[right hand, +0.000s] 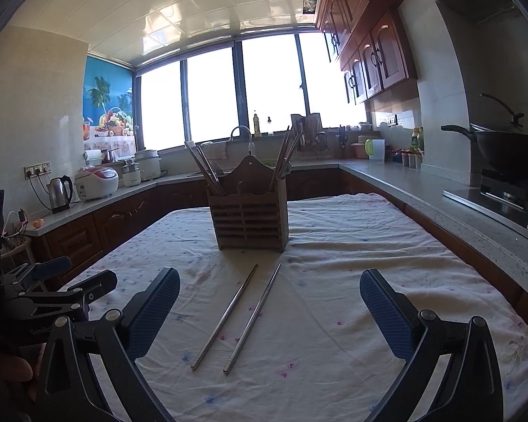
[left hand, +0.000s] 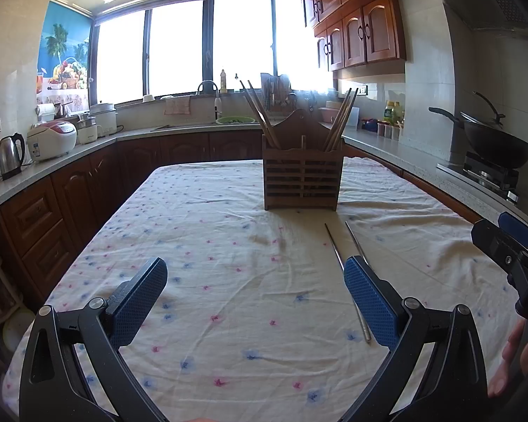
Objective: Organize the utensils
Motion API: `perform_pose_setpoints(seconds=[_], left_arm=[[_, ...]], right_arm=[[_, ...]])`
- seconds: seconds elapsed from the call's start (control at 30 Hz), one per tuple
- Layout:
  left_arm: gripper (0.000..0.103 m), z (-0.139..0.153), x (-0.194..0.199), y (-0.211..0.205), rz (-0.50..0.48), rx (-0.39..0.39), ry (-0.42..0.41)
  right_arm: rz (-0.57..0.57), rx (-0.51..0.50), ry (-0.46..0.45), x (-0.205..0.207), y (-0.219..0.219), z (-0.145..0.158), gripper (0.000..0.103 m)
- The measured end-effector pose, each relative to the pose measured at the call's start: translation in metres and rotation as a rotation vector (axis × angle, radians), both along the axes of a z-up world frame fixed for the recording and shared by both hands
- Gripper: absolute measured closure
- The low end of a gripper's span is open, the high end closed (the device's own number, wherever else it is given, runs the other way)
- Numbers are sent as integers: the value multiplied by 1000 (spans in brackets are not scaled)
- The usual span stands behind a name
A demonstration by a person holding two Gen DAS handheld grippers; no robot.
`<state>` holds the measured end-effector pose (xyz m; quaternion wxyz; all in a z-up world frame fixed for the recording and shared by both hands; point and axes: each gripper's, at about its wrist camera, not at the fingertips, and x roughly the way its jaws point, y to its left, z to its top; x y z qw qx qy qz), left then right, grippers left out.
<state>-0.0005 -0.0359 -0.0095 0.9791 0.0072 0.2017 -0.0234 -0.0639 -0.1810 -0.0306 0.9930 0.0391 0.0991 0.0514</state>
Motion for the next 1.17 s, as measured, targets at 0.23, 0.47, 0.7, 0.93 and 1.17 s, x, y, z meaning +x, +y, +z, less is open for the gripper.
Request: perform_pose_setpoints(seconds=[0.23,0.47,0.7,0.93,1.17], left_arm=[[0,-1,2,1,-1,0,7],[0,0,9,3,-7,-6,20],[0,-1,13,4,-11,-6,29],[0,-1,15,5,-13,-9,37],[0,-4,24,3,-29,-16,76]], right_arm=[[6,1,8,2,2,1,0],[8,5,16,5,1,2,0],[11,8,20,10,-1,5,0],[13,10,34,15,-4,6,0],[7,17,61,26,-8,7,0]])
